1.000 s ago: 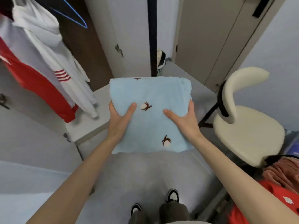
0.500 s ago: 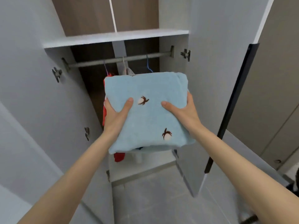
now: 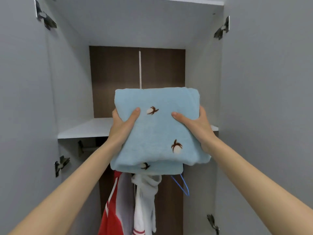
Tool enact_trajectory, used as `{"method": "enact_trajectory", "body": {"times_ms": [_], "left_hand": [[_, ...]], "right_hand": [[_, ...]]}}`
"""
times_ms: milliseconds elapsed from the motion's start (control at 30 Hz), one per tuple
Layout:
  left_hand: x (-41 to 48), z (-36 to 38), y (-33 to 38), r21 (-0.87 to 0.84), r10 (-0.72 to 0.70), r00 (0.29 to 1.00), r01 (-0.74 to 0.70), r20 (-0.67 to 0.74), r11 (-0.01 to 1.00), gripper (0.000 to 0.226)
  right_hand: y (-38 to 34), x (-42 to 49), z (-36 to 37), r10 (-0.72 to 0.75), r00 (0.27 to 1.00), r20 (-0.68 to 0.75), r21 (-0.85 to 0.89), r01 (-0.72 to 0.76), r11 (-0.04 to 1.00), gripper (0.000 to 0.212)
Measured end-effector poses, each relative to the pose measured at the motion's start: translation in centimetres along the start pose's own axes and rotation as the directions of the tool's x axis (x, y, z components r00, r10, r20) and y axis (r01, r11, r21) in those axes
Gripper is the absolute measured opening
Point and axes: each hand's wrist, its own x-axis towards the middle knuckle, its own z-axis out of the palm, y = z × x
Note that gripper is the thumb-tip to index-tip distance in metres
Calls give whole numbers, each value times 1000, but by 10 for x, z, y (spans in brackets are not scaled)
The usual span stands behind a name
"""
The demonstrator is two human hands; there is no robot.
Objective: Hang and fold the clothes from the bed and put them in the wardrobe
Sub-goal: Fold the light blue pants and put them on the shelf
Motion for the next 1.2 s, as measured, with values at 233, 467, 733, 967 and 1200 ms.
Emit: {"method": "enact_trajectory", "body": {"times_ms": [233,467,733,967,1200], "left_hand": [[111,-1,12,75,90,991,-82,-103,994,93],[186,-47,-13,137,127,972,-101,-196,985,86],[267,-132,-73,260,143,955,-74,-259,963,83],[311,-173,-131,817,198,908,214,-368,536,61],[310,-162,-126,976,355,916,131,-186,172,39]], "right_hand": [[-2,124,35,-80,994,78,43,77,996,95],[32,200,118,-77,987,140,101,63,993,93],[88,253,244,15,989,145,58,-24,998,97],[128,284,331,96,986,135,-217,-65,974,88],[131,290,350,83,873,481,-560,233,795,46]]}}
